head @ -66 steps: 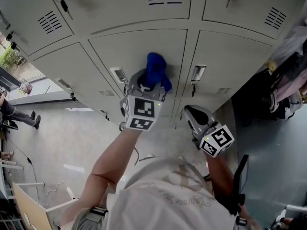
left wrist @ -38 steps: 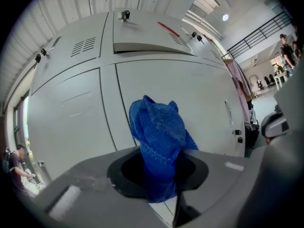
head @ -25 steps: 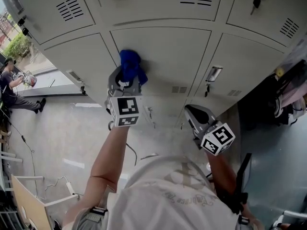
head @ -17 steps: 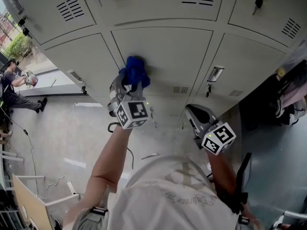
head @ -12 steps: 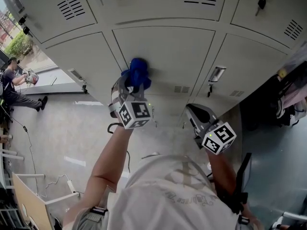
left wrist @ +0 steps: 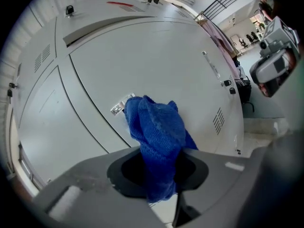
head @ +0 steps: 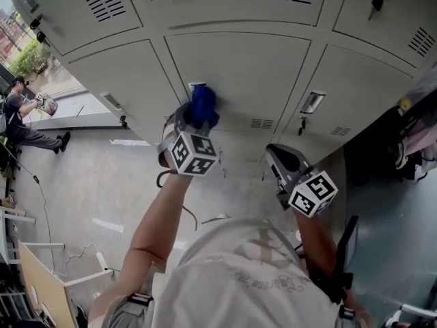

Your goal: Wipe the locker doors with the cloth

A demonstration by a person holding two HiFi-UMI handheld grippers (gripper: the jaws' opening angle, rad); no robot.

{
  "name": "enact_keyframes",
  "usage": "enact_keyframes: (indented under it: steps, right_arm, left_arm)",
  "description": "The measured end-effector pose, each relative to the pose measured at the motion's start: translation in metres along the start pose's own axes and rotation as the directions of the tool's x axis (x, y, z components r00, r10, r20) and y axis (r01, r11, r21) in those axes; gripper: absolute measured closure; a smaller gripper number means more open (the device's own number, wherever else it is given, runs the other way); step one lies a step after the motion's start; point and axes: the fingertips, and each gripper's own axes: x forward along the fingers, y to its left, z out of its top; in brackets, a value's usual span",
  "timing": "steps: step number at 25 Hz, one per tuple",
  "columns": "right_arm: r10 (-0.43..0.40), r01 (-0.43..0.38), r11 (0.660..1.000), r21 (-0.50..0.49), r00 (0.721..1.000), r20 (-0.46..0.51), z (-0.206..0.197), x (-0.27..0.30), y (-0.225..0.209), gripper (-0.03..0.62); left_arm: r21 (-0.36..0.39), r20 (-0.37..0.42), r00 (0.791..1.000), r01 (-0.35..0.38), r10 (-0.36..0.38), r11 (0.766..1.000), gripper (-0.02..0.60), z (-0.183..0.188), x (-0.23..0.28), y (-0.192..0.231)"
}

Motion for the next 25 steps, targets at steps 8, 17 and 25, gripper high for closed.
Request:
enact_keyframes:
  steps: [8, 17, 25]
  right_arm:
    - [-0.010, 0.010, 1.000, 0.001, 1.000, 0.005, 0.000, -0.008, 0.002, 0.586]
    - [-0.024, 0.024, 1.000, 0.010, 1.000, 0.010, -0.002, -0.023, -0.007, 0.586]
    - [-0.067, 0.067, 0.998, 0.015, 0.998, 0.009, 0.001, -0.042, -0.020, 0.586]
  left_arm:
    - [-0.226, 0.257, 0.955, -0.093, 0.151, 0.970, 0.469, 0.051, -0.036, 0.042]
    - [-0.231, 0.271, 0.954, -0.066, 0.130, 0.971, 0.469, 0.066, -0.029, 0.022]
    - [-0.233, 0.273, 0.956, -0.045, 0.110, 0.971, 0.469, 0.077, -0.023, 0.010]
